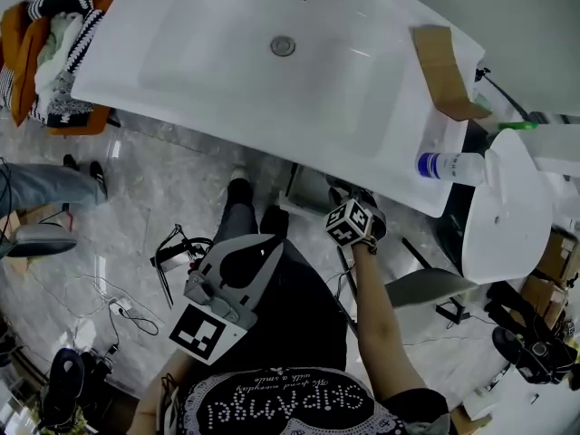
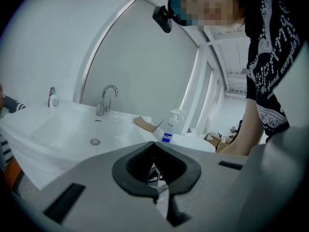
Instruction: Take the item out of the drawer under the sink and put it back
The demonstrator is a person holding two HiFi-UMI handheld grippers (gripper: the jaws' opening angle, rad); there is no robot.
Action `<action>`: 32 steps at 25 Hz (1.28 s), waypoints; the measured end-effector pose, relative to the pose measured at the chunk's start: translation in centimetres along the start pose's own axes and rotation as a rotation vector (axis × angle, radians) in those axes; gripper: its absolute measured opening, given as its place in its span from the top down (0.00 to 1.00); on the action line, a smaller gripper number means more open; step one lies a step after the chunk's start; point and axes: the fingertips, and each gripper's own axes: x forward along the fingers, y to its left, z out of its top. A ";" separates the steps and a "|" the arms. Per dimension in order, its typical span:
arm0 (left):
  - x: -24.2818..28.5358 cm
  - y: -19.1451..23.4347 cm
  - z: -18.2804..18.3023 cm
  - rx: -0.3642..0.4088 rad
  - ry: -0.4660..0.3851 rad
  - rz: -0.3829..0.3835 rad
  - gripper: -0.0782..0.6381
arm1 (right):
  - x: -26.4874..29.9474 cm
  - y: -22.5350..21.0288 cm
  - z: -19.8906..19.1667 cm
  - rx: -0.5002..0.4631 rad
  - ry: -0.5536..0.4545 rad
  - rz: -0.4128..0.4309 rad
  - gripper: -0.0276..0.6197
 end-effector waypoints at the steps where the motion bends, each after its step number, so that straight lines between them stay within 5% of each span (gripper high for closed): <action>1: 0.0 -0.1 0.2 0.005 -0.008 -0.003 0.89 | -0.6 -0.1 0.2 0.012 -0.016 -0.008 0.84; 7: 0.2 -1.1 1.2 0.068 -0.044 -0.025 0.89 | -4.7 -0.5 1.8 0.086 -0.122 -0.062 0.93; 23: 2.6 -3.5 3.3 0.211 -0.116 -0.118 0.89 | -15.4 -0.7 5.7 0.320 -0.442 -0.137 0.93; 32: 2.6 -5.1 3.6 0.289 -0.141 -0.176 0.89 | -22.1 -0.7 8.3 0.362 -0.617 -0.215 0.93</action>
